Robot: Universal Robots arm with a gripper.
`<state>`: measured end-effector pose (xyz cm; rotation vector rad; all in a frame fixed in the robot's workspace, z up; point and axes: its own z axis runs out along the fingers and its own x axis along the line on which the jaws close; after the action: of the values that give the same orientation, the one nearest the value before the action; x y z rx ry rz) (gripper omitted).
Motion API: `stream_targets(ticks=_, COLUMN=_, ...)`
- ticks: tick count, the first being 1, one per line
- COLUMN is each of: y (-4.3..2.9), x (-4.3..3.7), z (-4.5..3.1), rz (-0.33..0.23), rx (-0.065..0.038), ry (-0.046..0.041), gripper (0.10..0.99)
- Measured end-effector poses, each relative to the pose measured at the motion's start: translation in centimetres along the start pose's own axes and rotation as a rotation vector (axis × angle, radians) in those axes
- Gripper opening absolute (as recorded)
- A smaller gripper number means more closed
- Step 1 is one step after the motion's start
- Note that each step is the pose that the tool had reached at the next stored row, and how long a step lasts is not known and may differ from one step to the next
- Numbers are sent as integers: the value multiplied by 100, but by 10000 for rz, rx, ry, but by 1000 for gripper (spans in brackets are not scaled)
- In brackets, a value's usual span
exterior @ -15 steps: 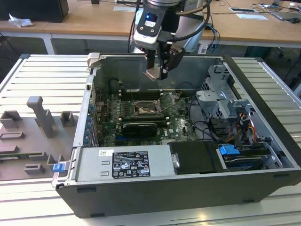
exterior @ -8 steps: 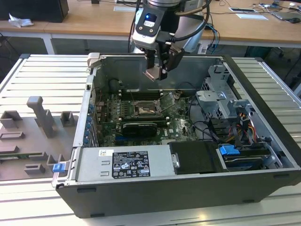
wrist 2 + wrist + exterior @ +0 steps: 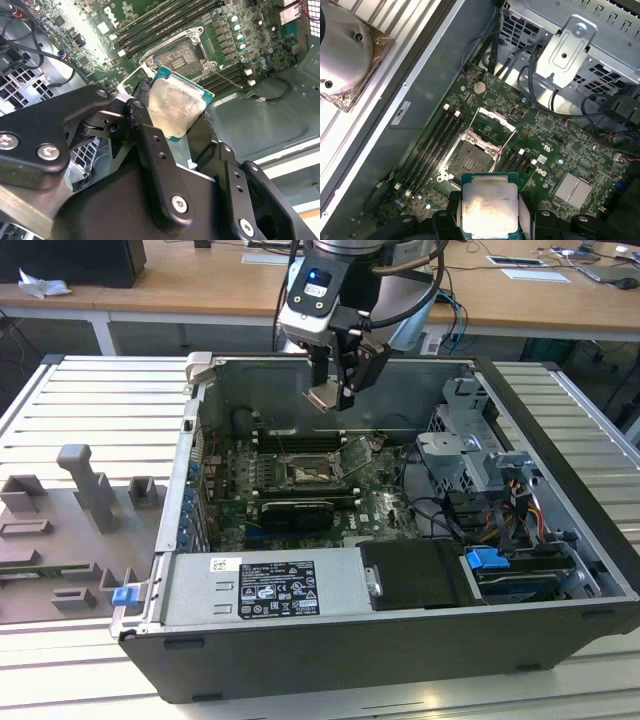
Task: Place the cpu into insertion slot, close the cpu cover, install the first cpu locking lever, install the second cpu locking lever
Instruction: 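Place the cpu into insertion slot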
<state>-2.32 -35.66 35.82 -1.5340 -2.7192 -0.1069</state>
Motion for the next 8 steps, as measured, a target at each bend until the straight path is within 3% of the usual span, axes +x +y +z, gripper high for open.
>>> stream_targets(ticks=8, y=0, x=0, z=4, rz=204, rx=62, ry=34, gripper=541)
